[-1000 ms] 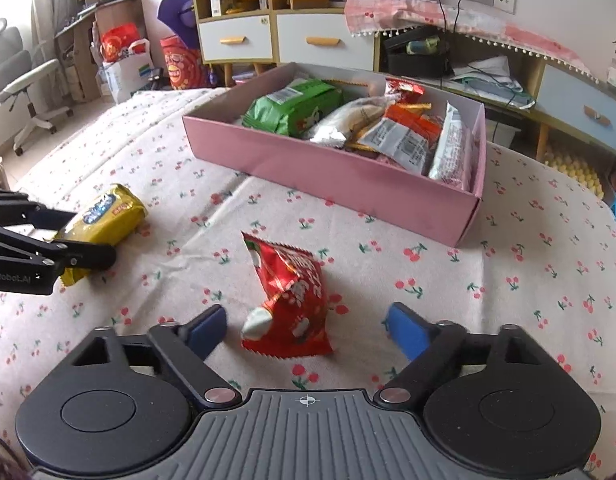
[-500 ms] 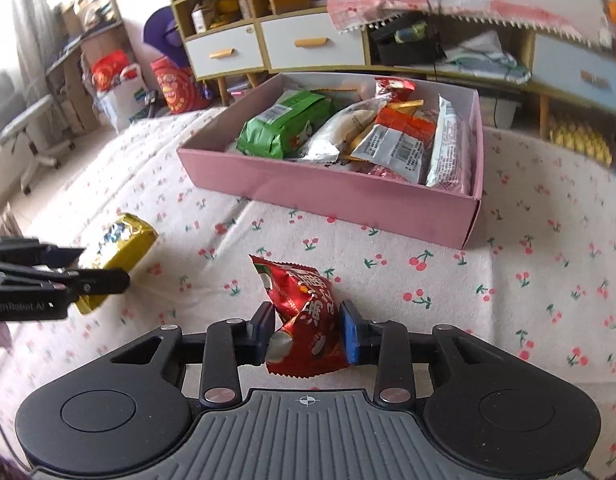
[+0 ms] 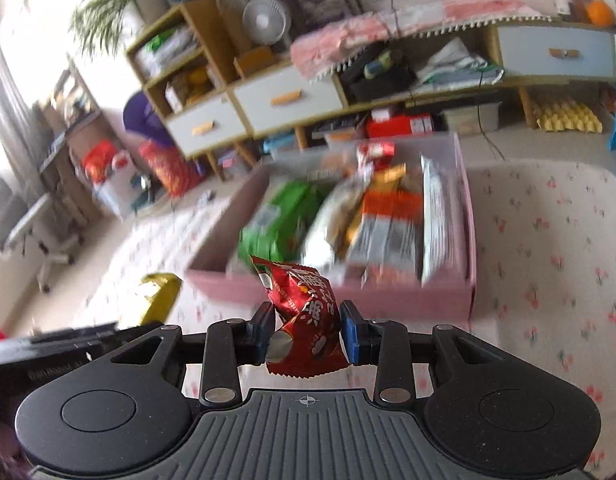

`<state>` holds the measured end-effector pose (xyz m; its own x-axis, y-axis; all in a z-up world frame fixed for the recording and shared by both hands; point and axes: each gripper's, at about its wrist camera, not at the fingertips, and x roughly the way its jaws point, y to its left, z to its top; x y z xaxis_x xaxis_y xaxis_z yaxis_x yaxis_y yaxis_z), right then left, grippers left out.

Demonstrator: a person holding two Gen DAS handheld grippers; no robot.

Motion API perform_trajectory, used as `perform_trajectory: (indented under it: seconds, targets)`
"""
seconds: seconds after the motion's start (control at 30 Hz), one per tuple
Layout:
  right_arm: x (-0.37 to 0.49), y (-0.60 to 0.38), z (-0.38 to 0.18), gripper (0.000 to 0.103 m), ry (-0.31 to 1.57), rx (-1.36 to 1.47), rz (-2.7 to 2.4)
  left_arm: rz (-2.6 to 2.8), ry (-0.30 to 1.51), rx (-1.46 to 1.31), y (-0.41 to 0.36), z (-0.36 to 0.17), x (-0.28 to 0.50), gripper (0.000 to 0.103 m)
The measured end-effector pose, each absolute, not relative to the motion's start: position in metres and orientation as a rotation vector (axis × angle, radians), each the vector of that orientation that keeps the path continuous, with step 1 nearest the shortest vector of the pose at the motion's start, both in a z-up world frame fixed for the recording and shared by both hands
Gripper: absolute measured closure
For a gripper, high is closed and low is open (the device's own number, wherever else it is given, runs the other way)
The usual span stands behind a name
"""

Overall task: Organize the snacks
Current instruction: 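Carry the yellow chip bag and red packet into the pink box and open both tools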

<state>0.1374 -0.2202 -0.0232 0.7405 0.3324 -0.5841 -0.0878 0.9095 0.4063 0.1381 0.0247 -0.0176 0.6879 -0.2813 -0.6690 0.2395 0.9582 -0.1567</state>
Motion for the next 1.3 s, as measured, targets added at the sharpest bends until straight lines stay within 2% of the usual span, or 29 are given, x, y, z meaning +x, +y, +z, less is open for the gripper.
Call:
perform_trajectory:
  seconds: [0.4, 0.7, 1.0, 1.3]
  targets:
    - [0.196, -0.242, -0.027, 0.070, 0.681, 0.540, 0.289, -0.302, 0.705, -0.039, 0.004, -0.025, 0.204, 0.055]
    - [0.210, -0.240, -0.045, 0.069, 0.721, 0.586, 0.372, -0.336, 0.671, 0.075, -0.010, -0.032, 0.212, 0.055]
    - [0.235, -0.229, -0.055, 0.068, 0.866, 0.613, 0.422, -0.337, 0.665, 0.080, -0.009, -0.035, 0.215, 0.054]
    - [0.240, -0.233, -0.049, 0.063, 0.890, 0.611, 0.414, -0.351, 0.654, 0.060, -0.007, -0.037, 0.215, 0.053]
